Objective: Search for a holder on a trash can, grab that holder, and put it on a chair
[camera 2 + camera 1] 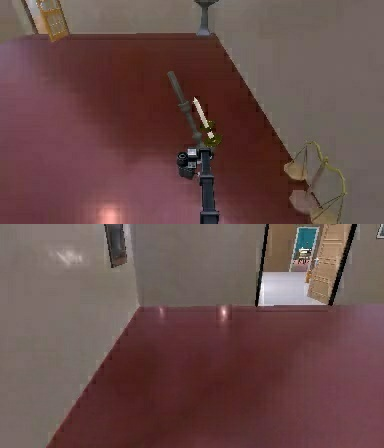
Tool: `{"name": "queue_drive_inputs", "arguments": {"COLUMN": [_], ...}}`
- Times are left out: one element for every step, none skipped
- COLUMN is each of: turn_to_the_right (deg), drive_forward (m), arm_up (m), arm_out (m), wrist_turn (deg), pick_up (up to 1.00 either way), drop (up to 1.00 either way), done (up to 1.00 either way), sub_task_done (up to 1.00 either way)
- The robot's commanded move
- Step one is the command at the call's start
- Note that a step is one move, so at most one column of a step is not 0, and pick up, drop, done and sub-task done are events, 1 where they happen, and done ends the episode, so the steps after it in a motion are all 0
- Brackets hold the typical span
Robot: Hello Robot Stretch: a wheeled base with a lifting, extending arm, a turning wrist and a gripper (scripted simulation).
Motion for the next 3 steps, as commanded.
{"name": "queue_drive_inputs", "arguments": {"turn_to_the_right": [24.0,0.0,0.0], "drive_forward": [0.0,1.0,1.0], "arm_up": [0.0,0.0,0.0], "arm_out": [0.0,0.0,0.0], "wrist_turn": [0.0,0.0,0.0], "pick_up": [0.0,0.0,0.0], "drop": [0.0,0.0,0.0], "done": [0.0,0.0,0.0], "sub_task_done": [0.0,0.0,0.0]}}
